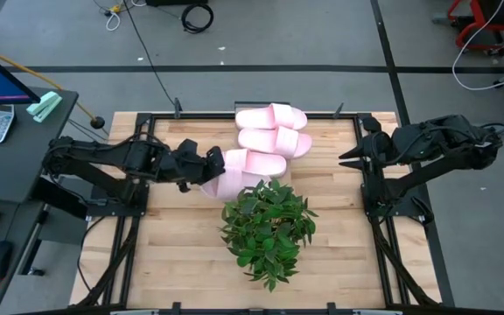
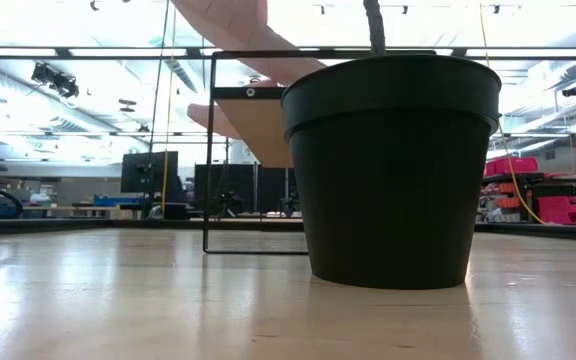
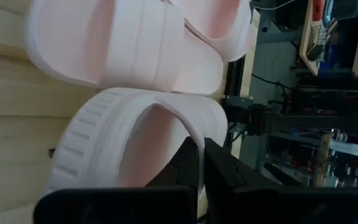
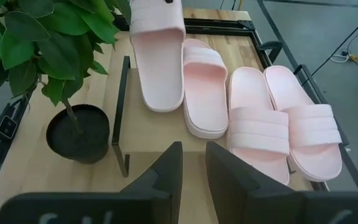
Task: Pick and place slides into the shelf
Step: Put the pink slide on the shelf
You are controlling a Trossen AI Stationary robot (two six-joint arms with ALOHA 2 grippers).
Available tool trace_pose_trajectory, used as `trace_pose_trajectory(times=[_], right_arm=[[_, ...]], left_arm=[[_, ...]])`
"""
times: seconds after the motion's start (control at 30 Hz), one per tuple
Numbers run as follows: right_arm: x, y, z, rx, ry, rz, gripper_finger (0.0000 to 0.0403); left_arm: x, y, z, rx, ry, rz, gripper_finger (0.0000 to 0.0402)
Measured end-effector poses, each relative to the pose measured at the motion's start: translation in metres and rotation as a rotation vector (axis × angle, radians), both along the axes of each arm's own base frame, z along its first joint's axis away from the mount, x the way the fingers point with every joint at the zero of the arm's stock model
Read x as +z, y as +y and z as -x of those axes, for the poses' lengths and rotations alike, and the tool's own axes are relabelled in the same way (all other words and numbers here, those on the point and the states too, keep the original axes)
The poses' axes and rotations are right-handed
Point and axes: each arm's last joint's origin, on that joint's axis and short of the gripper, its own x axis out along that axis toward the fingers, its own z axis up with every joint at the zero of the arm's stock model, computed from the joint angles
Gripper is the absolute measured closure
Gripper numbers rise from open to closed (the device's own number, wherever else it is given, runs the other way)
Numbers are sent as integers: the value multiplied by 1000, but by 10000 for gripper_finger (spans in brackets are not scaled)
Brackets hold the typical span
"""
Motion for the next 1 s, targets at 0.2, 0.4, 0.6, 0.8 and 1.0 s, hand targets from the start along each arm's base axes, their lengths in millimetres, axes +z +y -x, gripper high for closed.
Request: trace_pose_trajectory(times=[0.2,0.4,0.6,0.8,1.0], right_arm=[[0,0,0,5,0,7,326],[0,0,0,5,1,7,326],[0,0,0,5,2,7,326],[0,0,0,6,2,9,326],[0,0,0,6,3,9,326]], left_arm=[[-5,-1,-15,4,-39,31,391],[-15,-10,-34,-13,-56,104,392],[-22,-14,-37,-4,-23,121,392],[-23,-15,-36,-5,-13,121,392],[-27,-14,-32,27,37,118,391]])
